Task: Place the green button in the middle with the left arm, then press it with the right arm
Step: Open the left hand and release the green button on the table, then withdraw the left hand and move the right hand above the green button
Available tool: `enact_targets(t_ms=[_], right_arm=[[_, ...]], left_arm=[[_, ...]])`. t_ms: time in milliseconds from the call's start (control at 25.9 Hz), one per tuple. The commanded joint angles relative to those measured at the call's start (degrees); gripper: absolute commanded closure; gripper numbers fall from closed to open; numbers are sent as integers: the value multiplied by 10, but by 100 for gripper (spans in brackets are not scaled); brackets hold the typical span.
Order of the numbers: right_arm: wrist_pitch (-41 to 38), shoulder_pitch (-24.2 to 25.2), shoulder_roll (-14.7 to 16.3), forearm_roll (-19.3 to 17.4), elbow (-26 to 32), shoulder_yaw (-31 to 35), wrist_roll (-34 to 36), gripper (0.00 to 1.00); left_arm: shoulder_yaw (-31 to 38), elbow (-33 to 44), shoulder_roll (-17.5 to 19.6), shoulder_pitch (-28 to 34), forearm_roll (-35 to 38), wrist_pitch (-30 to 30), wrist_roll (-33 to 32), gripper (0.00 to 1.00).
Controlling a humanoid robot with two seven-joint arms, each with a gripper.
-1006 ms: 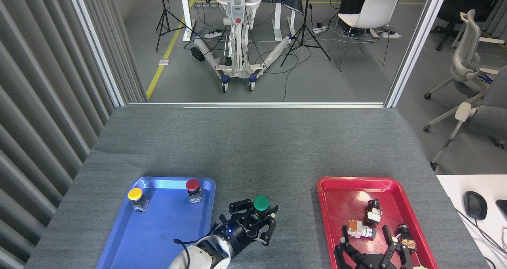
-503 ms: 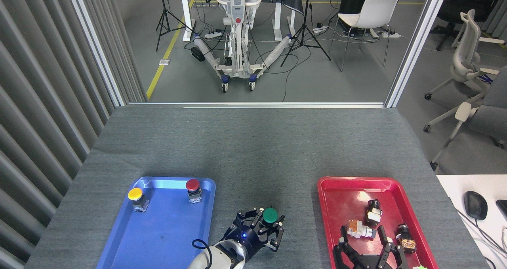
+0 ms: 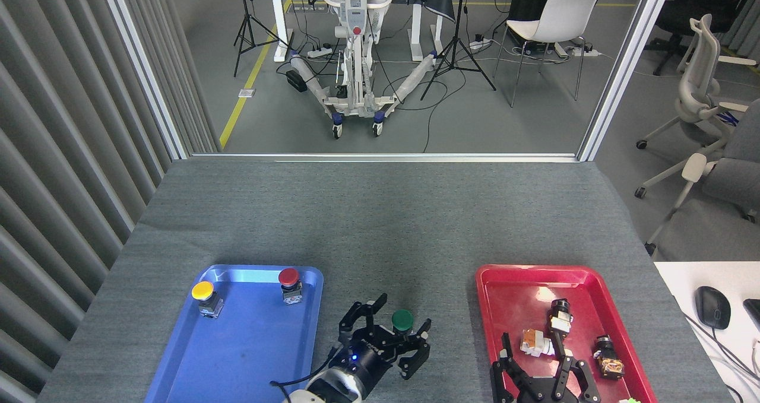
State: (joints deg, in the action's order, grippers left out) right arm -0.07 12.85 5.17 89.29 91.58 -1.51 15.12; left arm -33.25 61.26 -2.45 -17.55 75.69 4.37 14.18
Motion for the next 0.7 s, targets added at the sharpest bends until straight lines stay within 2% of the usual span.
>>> enact_targets(t_ms=[0,39,116,155,232,271,425,541,657], right_arm=[[0,-20,-2,1,-16,-20,-4,48],[-1,-28,0,2,-18,-28,-14,62],[-1,-39,0,4,-18,-44,-40,80],[-3,-44,-1,4,-19,-51,-55,88],[-1,-66,-2,4,-34,-75,-76,97],[2,-82,-3,4,-47,-92,-86,100],[3,-142,-14,4,-110,-163,-120,100],[15,-177,-41,8,-164,-191,-120,100],[40,-200,-50,18,-210,-205,-120,100]], left_arm=[[100,312,59,163,26,-25,-5,1],[160,356,71,212,51,-19,-5,1],[272,378,75,292,85,5,-1,1],[317,373,72,316,89,16,1,1],[365,356,70,327,92,20,2,1],[376,353,65,327,92,21,3,1],[381,349,59,319,92,27,5,1],[378,332,60,314,89,27,2,1],[376,315,60,306,89,32,0,1]])
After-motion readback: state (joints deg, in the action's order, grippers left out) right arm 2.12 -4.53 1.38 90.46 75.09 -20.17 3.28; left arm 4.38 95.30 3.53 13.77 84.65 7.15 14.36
